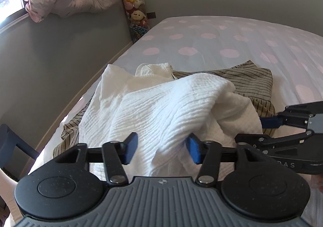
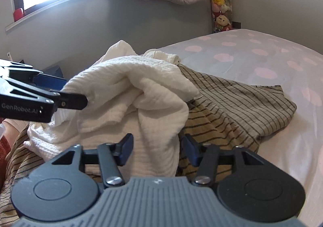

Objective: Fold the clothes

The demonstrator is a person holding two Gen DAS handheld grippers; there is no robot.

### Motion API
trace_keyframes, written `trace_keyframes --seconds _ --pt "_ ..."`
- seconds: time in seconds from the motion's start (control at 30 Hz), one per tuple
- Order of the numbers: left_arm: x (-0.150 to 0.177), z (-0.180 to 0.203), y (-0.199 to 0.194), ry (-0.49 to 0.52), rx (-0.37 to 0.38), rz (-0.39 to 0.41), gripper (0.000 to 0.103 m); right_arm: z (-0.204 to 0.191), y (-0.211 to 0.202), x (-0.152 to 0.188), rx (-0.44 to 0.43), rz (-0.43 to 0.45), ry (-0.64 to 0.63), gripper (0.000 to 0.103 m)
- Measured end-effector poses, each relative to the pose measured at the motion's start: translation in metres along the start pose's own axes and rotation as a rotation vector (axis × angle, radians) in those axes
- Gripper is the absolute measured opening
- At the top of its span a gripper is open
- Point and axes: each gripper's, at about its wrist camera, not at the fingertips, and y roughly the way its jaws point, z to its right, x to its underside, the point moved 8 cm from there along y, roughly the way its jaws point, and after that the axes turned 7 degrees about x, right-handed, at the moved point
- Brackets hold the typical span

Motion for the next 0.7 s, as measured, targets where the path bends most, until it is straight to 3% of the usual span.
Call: trace_keyframes --seconds 0.07,0.13,0.37,0.53,0.7 --pt "-0.007 -0.002 -0.003 -0.028 0.007 -0.003 0.013 0.003 0.001 -0.003 -0.01 -0.004 0.015 0.006" --pt "-0.018 -0.003 -0.014 -0.039 -0.002 0.022 0.006 0.006 -0.01 -0.011 -0.008 0.04 0.01 0.006" --pt "-0.08 0.007 -0.093 0.004 -0.055 0.164 0.004 0.017 -0.087 -0.058 0.068 0.191 -0.03 0.005" --pt "-0.117 0.021 -0.171 0.024 -0.066 0.301 0.004 0.036 -0.171 -0.087 0.175 0.302 -0.035 0.005" --pt "-0.131 0.045 -0.233 0.029 -0.028 0.407 0.004 0.074 -0.267 -0.095 0.329 0.384 -0.035 0.005"
